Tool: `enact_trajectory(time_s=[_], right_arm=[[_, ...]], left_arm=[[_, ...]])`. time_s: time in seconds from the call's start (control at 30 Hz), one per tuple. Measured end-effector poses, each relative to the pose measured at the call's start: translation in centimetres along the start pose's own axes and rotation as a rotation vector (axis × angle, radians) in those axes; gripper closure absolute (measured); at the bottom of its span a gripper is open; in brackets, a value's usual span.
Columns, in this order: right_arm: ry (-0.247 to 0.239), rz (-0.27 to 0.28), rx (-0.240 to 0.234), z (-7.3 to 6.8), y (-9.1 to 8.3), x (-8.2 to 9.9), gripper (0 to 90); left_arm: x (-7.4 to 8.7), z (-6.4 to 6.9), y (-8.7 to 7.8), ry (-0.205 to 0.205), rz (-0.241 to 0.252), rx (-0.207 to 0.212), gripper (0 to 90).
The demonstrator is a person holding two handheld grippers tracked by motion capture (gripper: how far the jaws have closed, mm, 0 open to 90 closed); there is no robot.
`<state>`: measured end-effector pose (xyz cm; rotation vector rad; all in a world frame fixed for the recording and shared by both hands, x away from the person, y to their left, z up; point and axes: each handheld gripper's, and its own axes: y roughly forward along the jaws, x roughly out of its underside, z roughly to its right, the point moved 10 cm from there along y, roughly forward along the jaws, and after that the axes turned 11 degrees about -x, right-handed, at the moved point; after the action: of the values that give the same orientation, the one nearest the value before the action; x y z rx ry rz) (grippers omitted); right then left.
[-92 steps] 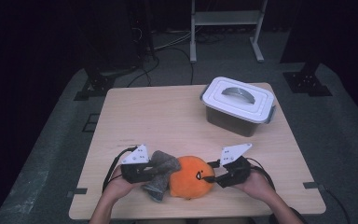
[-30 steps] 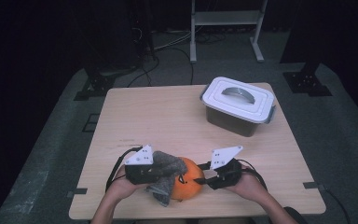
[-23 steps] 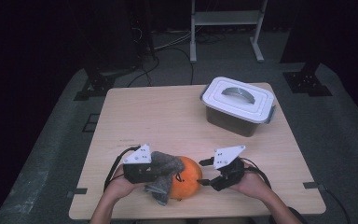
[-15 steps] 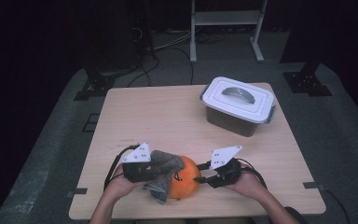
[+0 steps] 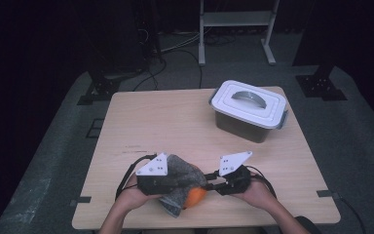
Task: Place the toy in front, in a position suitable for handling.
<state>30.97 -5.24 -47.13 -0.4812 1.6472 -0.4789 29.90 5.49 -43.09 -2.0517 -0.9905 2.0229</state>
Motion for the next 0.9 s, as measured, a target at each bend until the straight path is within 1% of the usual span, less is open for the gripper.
enact_trajectory(time_s=[0.03,0.07,0.1,0.13,0.17,0.23,0.3,0.33,0.4,0.43,0.47,0.5,0.53,0.57,0.63,0.67,0.7,0.73,0.77,0.8,0.83,0.87,0.9], right_arm=[[0.000,0.001,0.000,0.0,0.0,0.0,67.5],[0.002,0.003,0.000,0.1,0.0,0.0,67.4],[0.002,0.003,0.000,0.1,0.0,0.0,67.4],[0.007,0.007,-0.001,0.1,0.0,0.0,67.5],[0.009,0.009,-0.002,0.1,0.0,0.0,67.5],[0.011,0.010,-0.001,0.1,0.1,-0.1,67.7],[0.010,0.006,0.000,0.0,0.1,-0.1,67.8],[0.010,0.004,0.001,0.0,0.2,0.0,67.8],[0.016,0.004,0.001,0.1,0.2,0.0,67.7],[0.018,0.002,0.000,0.0,0.2,0.1,67.7],[0.017,-0.003,0.001,0.1,0.2,0.1,67.7],[0.015,-0.008,0.002,0.1,0.2,0.2,67.7],[0.015,-0.008,0.002,0.1,0.2,0.2,67.7],[0.019,-0.014,0.001,0.1,0.2,0.5,67.8],[0.019,-0.014,-0.001,0.1,0.2,0.5,67.9],[0.018,-0.013,-0.003,0.1,0.2,0.6,68.3],[0.021,-0.012,-0.004,0.2,0.2,0.6,69.0],[0.024,-0.012,-0.005,0.2,0.1,0.7,69.1],[0.024,-0.012,-0.005,0.2,0.1,0.7,69.1],[0.032,-0.011,-0.004,0.4,0.0,0.8,69.3],[0.032,-0.011,-0.004,0.4,0.0,0.8,69.3],[0.039,-0.012,-0.003,0.5,-0.1,1.0,69.3],[0.039,-0.012,-0.003,0.5,-0.1,1.0,69.3]], left_arm=[[0.6,-0.7,-0.4,-0.013,-0.006,-0.021,76.9],[0.9,-1.1,-0.5,-0.033,-0.005,-0.027,76.9],[0.9,-1.1,-0.5,-0.033,-0.005,-0.027,76.9],[1.5,-1.7,-0.7,-0.058,-0.006,-0.036,76.9],[1.6,-1.8,-0.8,-0.068,-0.003,-0.033,76.9],[1.5,-1.7,-0.8,-0.068,-0.004,-0.033,77.0],[0.8,-0.9,-0.5,-0.031,-0.010,-0.023,77.0],[0.6,-0.6,-0.4,-0.019,-0.008,-0.014,76.9],[0.1,0.3,0.0,-0.012,0.006,0.029,76.9],[0.1,0.7,0.2,-0.006,0.005,0.044,76.9],[0.1,1.0,0.4,0.002,0.001,0.053,76.8],[0.0,1.2,0.5,-0.001,0.006,0.064,76.8],[0.0,1.2,0.5,-0.001,0.006,0.064,76.8],[0.0,1.4,0.6,0.000,0.006,0.078,76.8],[0.1,1.3,0.6,-0.005,0.006,0.078,76.8],[0.2,1.1,0.4,-0.010,0.004,0.076,76.8],[0.4,0.7,0.2,-0.013,0.001,0.064,76.8],[0.4,0.7,0.2,-0.013,0.001,0.064,76.8],[0.7,0.2,0.0,-0.021,-0.003,0.049,76.8],[1.1,-0.5,-0.4,-0.041,-0.003,0.030,76.7],[1.1,-0.5,-0.4,-0.041,-0.003,0.030,76.7],[1.8,-1.1,-0.7,-0.080,0.001,0.021,76.7],[1.8,-1.1,-0.7,-0.080,0.001,0.021,76.7]])
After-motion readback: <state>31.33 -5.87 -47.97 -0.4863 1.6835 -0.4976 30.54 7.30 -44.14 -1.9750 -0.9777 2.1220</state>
